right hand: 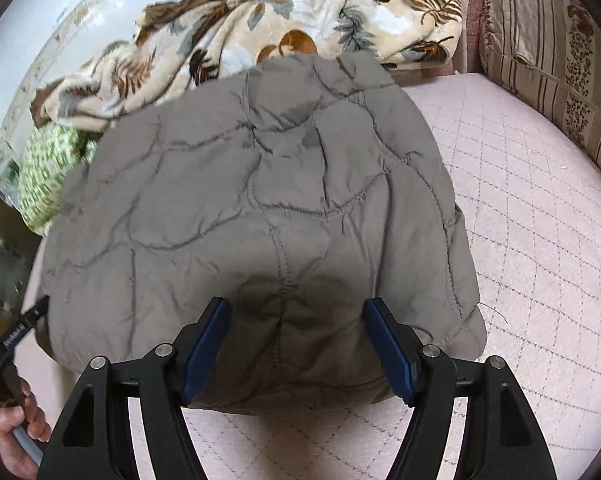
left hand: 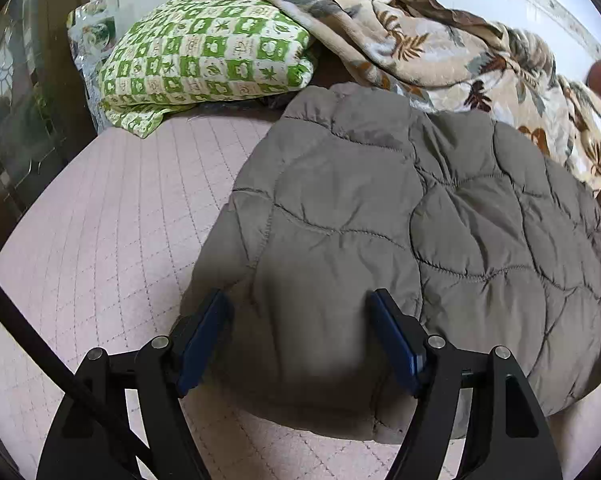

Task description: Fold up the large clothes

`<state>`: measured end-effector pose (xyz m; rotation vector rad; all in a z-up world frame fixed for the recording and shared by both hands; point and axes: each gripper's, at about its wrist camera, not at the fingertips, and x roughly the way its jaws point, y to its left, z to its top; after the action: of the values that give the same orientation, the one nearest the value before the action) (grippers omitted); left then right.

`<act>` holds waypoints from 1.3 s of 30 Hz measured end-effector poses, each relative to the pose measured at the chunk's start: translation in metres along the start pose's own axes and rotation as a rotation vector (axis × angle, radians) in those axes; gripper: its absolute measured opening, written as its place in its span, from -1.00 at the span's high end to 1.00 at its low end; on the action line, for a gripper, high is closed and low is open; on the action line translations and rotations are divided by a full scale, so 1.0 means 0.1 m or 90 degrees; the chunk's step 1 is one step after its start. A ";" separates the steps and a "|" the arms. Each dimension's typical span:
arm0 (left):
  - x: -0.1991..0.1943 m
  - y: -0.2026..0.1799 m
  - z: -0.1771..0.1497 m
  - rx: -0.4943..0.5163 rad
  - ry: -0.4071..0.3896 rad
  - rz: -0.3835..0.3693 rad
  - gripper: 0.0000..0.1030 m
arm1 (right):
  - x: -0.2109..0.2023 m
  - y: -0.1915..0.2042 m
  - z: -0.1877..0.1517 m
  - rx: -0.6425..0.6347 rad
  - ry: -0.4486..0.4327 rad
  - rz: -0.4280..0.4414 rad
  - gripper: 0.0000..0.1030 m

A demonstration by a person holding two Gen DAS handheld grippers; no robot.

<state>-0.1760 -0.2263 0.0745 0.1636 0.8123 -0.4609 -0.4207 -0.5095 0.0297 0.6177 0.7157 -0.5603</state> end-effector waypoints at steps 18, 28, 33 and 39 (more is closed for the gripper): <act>0.08 0.39 0.00 -0.042 0.050 -0.017 -0.43 | 0.02 -0.82 0.04 0.147 0.018 0.032 -0.46; -0.02 0.62 0.05 -0.070 0.041 -0.025 -0.43 | -0.34 -1.02 0.08 0.208 -0.031 0.074 -0.46; -0.04 0.68 0.03 -0.071 0.051 -0.029 -0.43 | -0.27 -1.24 0.00 0.262 -0.005 0.092 -0.46; -0.03 0.72 0.00 -0.076 0.067 -0.037 -0.43 | -0.18 -1.44 -0.13 0.344 0.017 0.133 -0.51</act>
<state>-0.1450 -0.1617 0.0738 0.0544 0.9466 -0.4603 -0.5316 -0.5948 -0.0103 1.1898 0.5140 -0.5521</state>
